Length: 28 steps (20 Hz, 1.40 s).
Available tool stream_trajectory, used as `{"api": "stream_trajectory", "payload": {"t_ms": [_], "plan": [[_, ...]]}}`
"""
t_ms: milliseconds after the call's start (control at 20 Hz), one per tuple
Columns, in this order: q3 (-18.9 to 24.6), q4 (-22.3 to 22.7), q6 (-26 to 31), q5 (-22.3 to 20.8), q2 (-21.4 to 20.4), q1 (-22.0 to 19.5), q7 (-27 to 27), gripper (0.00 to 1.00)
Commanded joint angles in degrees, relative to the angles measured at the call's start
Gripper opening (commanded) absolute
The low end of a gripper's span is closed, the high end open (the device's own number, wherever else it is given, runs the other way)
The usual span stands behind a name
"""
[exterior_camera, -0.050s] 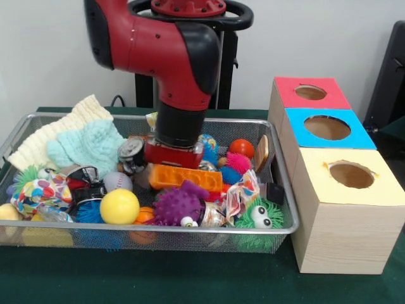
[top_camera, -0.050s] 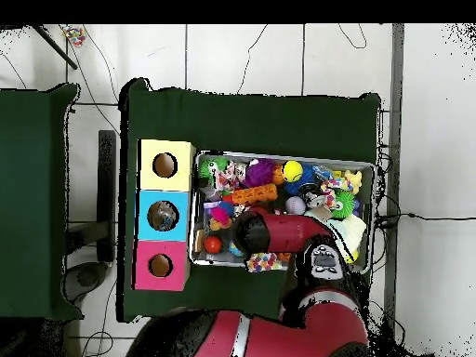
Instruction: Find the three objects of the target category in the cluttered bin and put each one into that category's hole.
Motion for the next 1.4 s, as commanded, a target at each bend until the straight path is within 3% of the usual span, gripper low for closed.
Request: {"api": "stream_trajectory", "payload": {"t_ms": [50,400,550,1050,1400], "plan": [[4.6,11.7,-5.1,7.4,4.3,8.0,19.3,1.00],[8.0,15.0,-5.0,8.8,2.1,8.3,17.4,1.00],[7.1,14.4,-5.2,8.1,2.6,7.6,15.3,1.00],[4.4,8.2,-2.4,1.3,4.2,-7.2,4.6,1.00],[5.8,6.5,-1.0,-4.1,4.2,-14.7,1.4,1.00]]}}
